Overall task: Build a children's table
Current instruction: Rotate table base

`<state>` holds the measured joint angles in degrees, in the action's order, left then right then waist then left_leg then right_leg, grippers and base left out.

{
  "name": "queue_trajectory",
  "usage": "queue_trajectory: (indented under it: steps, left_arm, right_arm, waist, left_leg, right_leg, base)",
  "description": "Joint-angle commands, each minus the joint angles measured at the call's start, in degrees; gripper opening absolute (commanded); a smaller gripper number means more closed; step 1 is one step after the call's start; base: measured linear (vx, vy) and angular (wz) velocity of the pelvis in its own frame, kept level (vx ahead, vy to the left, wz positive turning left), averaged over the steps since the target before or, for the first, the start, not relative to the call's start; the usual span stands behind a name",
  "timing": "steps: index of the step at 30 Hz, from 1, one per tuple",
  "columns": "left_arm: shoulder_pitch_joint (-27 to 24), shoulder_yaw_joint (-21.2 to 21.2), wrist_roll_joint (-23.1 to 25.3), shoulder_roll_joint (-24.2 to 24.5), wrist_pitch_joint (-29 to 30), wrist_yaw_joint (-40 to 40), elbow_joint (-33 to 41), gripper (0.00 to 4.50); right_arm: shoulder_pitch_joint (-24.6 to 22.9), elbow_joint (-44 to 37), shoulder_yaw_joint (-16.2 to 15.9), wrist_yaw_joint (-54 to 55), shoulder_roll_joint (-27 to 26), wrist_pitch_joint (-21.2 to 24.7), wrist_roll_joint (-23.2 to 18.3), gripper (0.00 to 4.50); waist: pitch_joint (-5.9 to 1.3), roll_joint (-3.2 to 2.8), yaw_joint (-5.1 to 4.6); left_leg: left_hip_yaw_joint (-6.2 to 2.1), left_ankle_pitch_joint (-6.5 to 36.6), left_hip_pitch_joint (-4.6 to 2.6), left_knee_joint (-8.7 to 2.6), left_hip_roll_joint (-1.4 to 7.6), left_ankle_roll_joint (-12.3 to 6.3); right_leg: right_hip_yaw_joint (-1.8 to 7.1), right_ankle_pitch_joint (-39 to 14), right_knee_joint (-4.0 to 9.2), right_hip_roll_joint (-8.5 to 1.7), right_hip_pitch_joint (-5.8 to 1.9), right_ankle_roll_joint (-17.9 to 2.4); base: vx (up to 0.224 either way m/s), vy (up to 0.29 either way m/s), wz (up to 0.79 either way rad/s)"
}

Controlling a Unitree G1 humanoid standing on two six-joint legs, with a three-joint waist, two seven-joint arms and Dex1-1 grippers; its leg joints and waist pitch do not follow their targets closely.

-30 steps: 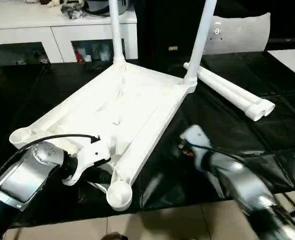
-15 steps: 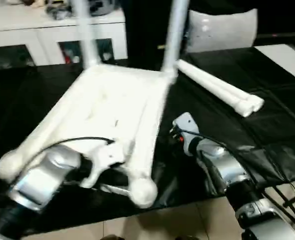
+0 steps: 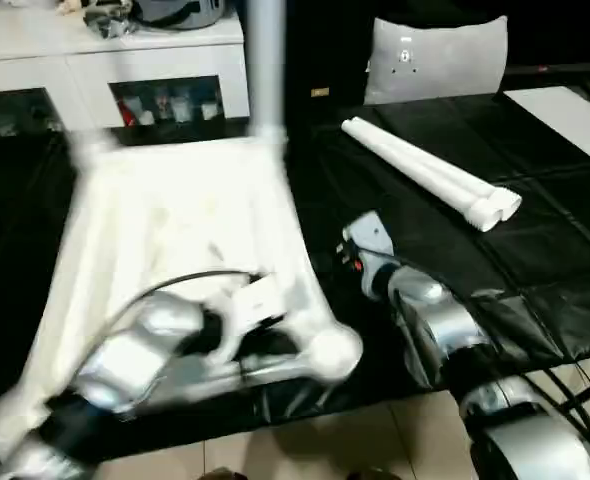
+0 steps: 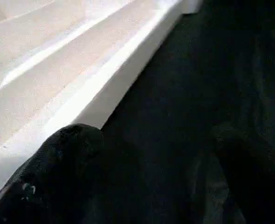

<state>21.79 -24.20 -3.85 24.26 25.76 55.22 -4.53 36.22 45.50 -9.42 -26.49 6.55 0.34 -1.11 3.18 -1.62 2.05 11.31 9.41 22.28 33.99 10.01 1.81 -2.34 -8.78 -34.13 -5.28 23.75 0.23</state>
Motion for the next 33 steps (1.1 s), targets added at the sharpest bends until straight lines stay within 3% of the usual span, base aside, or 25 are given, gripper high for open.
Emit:
queue_trajectory:
  steps: [1,3,6,11,14,17,19,21,23,24,25,26,27,28,29,31,32,33]
  left_arm:
    - [4.52,2.62,2.34,-1.93,-4.59,-6.99,-3.52,0.06]
    - [5.30,3.24,3.23,-2.25,-5.92,-8.60,-5.35,0.06]
    - [6.48,4.11,4.48,-2.03,-9.16,-10.39,-8.58,0.06]
    - [7.16,5.07,5.22,-1.17,-14.14,-11.07,-12.72,0.06]
    - [5.70,7.95,1.35,-2.41,-13.03,-10.51,-10.15,0.06]
    - [4.24,11.01,-2.34,-4.13,-11.32,-11.02,-7.82,0.22]
    - [-0.38,20.07,-7.65,-10.11,-8.69,-21.59,-2.27,0.45]
    - [-3.12,23.04,-8.92,-12.57,-7.27,-26.85,0.77,0.54]
    - [-5.11,23.89,-9.08,-13.52,-7.32,-28.95,2.95,0.84]
    - [-8.94,24.79,-8.31,-15.14,-8.23,-32.32,7.12,0.85]
    - [-8.94,24.79,-8.31,-15.14,-8.23,-32.32,7.12,0.91]
    - [-11.13,25.23,-7.17,-16.24,-7.52,-34.42,9.83,1.05]
    - [-11.13,25.23,-7.17,-16.24,-7.52,-34.42,9.83,1.21]
    - [-14.10,25.93,-5.61,-17.98,-5.86,-37.46,13.65,1.29]
    - [-14.10,25.93,-5.61,-17.98,-5.86,-37.46,13.65,1.29]
    - [-14.98,26.14,-5.14,-18.55,-5.10,-38.51,14.83,1.38]
    - [-16.16,26.20,-5.01,-19.26,-4.43,-40.08,15.97,1.63]
    - [-17.15,25.97,-4.75,-19.57,-4.09,-41.09,16.72,1.63]
  right_arm:
    - [1.13,-2.22,-0.98,-0.28,-2.03,-2.41,-0.46,4.50]
    - [0.94,-2.65,-0.20,0.77,-1.26,-2.64,-0.22,4.50]
    - [-0.32,-5.06,1.53,4.00,1.50,-2.65,0.98,4.50]
    - [-6.22,-17.67,7.37,3.89,6.01,1.13,-2.12,4.50]
    - [-10.02,-26.28,9.82,2.92,7.37,3.84,-4.71,4.50]
    - [-12.53,-31.67,11.01,3.39,7.70,6.08,-6.54,4.50]
    - [-19.13,-44.77,11.82,4.95,7.10,15.85,-10.49,4.50]
    - [-22.66,-50.84,11.64,6.38,6.28,21.24,-12.18,4.50]
    - [-24.89,-53.64,11.01,6.68,6.07,22.35,-12.36,4.50]
    - [-28.87,-57.26,10.29,7.92,5.31,23.22,-11.65,4.50]
    - [-28.87,-57.26,10.29,7.92,5.31,23.22,-11.65,4.50]
    - [-30.98,-58.83,10.49,9.45,4.44,23.95,-11.10,4.50]
    - [-30.98,-58.83,10.49,9.45,4.44,23.95,-11.10,4.50]
    - [-33.70,-61.25,10.49,11.70,3.47,25.50,-10.20,4.50]
    - [-33.70,-61.25,10.49,11.70,3.47,25.50,-10.20,4.50]
    - [-34.45,-62.13,10.25,12.30,3.35,26.06,-9.80,4.50]
    - [-35.31,-63.77,9.76,12.85,3.34,26.97,-9.61,4.50]
    - [-35.97,-65.00,9.40,13.26,3.24,27.64,-9.52,4.50]
  waist:
    - [-4.32,0.14,0.61]
    - [-4.21,0.22,0.60]
    - [-4.24,0.16,0.95]
    - [-4.36,0.28,2.04]
    - [-4.48,0.60,2.42]
    - [-4.24,0.83,2.59]
    - [-3.77,0.82,2.32]
    - [-3.83,1.14,2.14]
    - [-3.70,1.35,1.93]
    - [-3.60,1.31,1.62]
    - [-3.47,2.09,1.32]
    - [-3.16,2.18,1.19]
    - [-3.11,1.80,1.14]
    - [-3.12,2.02,0.78]
    - [-3.05,1.86,0.75]
    - [-2.97,1.38,0.11]
    - [-2.74,1.02,-0.45]
    - [-2.31,-0.07,-1.11]
  left_leg:
    - [-1.24,16.31,-1.37,-4.01,2.26,-0.09]
    - [-1.34,16.67,-1.17,-4.18,2.28,-0.27]
    - [-1.36,16.75,-1.46,-4.14,2.34,0.24]
    - [-1.14,15.56,-1.65,-4.02,2.17,-0.04]
    - [-1.09,13.24,-1.26,-3.91,2.27,-1.20]
    - [-1.05,14.34,-1.16,-4.03,2.44,-1.37]
    - [-1.16,17.12,-1.17,-4.27,2.60,-0.87]
    - [-1.31,18.82,-1.14,-4.34,2.51,-0.71]
    - [-1.28,20.08,-1.14,-4.40,2.35,-0.38]
    - [-1.55,21.94,-1.31,-4.44,2.30,0.41]
    - [-1.47,22.19,-1.21,-4.48,2.33,0.43]
    - [-1.60,23.05,-1.13,-4.65,2.44,0.86]
    - [-1.75,24.72,-1.47,-4.59,2.35,1.33]
    - [-1.96,25.59,-1.54,-4.56,2.29,2.09]
    - [-2.29,26.02,-1.52,-4.85,2.54,2.80]
    - [-3.26,30.37,-2.51,-5.42,3.28,4.95]
    - [-4.09,33.04,-3.04,-6.13,4.11,5.31]
    - [-6.26,36.78,-3.64,-8.37,7.69,5.38]
  right_leg:
    - [1.67,-14.61,3.47,-2.41,-2.48,-12.38]
    - [1.58,-15.12,3.60,-2.43,-2.61,-11.99]
    - [1.51,-15.67,3.65,-2.38,-2.45,-11.55]
    - [1.74,-14.00,3.60,-2.02,-2.49,-9.72]
    - [1.69,-11.04,3.25,-2.26,-2.72,-11.15]
    - [1.66,-14.12,3.48,-2.50,-2.68,-11.03]
    - [1.62,-18.86,3.92,-2.18,-2.53,-9.99]
    - [1.45,-22.03,4.34,-2.11,-2.41,-8.53]
    - [1.35,-25.13,4.90,-1.99,-2.07,-6.92]
    - [1.26,-30.07,5.47,-2.14,-1.70,-4.35]
    - [1.26,-31.28,5.77,-1.99,-1.54,-3.48]
    - [1.28,-33.47,6.09,-2.10,-1.23,-2.31]
    - [1.16,-36.05,6.53,-2.10,-0.79,-1.07]
    - [0.98,-36.45,6.62,-1.77,-0.60,-0.02]
    - [0.78,-35.31,6.56,-1.48,-0.73,0.27]
    - [-0.19,-31.32,6.88,0.31,-0.46,1.13]
    - [-0.83,-27.53,7.03,1.15,-0.61,0.76]
    - [-1.60,-21.53,5.63,1.67,-0.85,-0.66]
  base:
    - [0.000,0.000,0.00]
    - [0.000,0.000,0.00]
    - [0.000,0.000,0.00]
    - [0.000,0.000,0.00]
    - [0.000,0.000,0.00]
    - [0.000,0.000,0.00]
    - [0.000,0.000,0.00]
    - [0.000,0.000,0.00]
    - [0.000,0.000,0.00]
    - [0.000,0.000,0.00]
    - [0.000,0.000,0.00]
    - [0.000,0.000,0.00]
    - [0.000,0.000,0.00]
    - [0.000,0.000,0.00]
    - [0.000,0.000,0.00]
    - [0.000,0.000,0.00]
    - [0.000,0.000,0.00]
    - [0.000,0.000,0.00]
